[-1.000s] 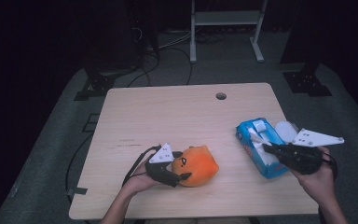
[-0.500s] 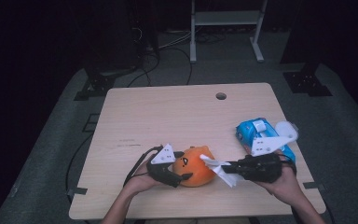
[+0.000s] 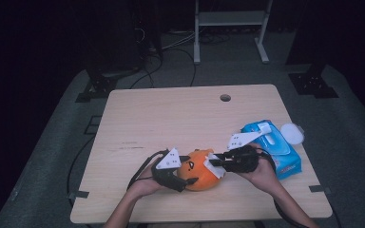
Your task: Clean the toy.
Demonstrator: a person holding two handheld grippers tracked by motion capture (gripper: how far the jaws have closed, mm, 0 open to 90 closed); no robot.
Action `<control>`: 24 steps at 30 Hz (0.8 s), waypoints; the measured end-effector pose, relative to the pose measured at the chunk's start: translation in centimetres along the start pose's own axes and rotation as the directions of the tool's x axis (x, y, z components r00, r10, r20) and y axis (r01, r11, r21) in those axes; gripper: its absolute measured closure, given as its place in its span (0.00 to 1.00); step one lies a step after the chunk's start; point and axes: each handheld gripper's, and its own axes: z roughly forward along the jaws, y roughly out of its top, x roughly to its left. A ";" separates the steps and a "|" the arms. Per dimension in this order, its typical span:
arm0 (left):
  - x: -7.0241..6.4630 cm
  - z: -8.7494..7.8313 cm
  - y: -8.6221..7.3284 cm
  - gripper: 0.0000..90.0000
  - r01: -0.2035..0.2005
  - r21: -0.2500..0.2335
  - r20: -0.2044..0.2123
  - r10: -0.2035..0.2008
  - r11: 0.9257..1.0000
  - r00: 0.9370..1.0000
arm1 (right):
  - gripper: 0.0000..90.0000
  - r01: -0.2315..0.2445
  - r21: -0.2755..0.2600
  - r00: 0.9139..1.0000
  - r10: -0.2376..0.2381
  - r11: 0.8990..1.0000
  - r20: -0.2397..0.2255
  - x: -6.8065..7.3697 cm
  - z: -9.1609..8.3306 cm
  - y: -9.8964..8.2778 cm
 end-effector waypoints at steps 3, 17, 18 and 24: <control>-0.2 0.2 0.0 0.27 -0.020 0.007 0.007 0.020 1.000 1.000 | 0.72 -0.027 -0.008 0.999 0.027 1.000 -0.026 -0.8 0.4 -0.6; 0.1 -1.0 1.1 0.11 0.023 0.134 0.019 -0.026 0.991 0.999 | 0.81 -0.125 -0.009 0.990 0.124 0.992 -0.064 -1.1 2.1 -2.1; 0.0 -0.8 0.9 0.12 0.024 0.142 0.025 -0.028 0.990 0.999 | 0.82 -0.137 -0.008 0.989 0.136 0.991 -0.062 -1.0 2.0 -2.2; 0.8 -0.5 -0.1 0.23 0.033 0.097 0.006 -0.034 0.995 0.999 | 0.91 -0.132 -0.003 0.991 0.131 0.991 -0.026 -0.1 1.1 -1.8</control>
